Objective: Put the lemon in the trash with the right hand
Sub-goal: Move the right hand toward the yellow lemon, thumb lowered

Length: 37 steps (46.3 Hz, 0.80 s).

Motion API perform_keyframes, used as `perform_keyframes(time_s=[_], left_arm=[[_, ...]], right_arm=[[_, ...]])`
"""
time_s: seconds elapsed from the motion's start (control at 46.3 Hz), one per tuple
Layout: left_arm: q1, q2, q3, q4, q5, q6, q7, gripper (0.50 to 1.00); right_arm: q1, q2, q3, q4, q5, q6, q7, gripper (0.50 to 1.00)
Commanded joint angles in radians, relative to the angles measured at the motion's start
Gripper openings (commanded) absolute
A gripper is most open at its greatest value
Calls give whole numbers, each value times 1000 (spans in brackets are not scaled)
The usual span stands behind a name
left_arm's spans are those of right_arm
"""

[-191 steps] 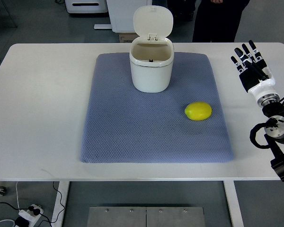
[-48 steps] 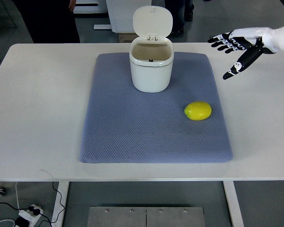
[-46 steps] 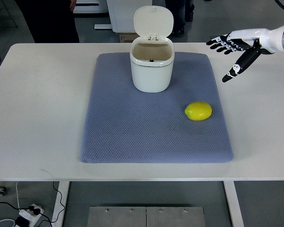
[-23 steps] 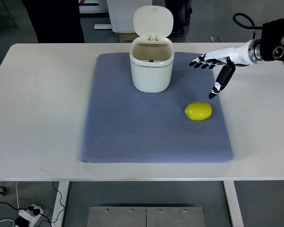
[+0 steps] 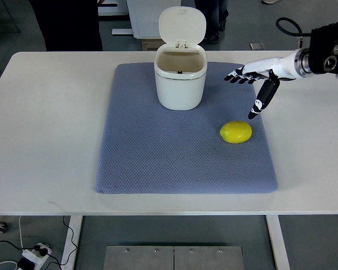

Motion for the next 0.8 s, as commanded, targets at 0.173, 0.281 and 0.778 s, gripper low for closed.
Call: perform_keyframes(time_s=[0.173, 0.281, 0.778], left_arm=[[0, 0, 0, 0, 0, 0, 0, 1000], [0, 0, 0, 0, 0, 0, 0, 1000], [0, 0, 0, 0, 0, 0, 0, 1000]], right_arm=[[-1, -6, -9, -2, 14, 9, -5, 1000], [-3, -8, -9, -1, 21, 15, -6, 1000], [-21, 9, -38, 63, 11, -104, -62, 985]])
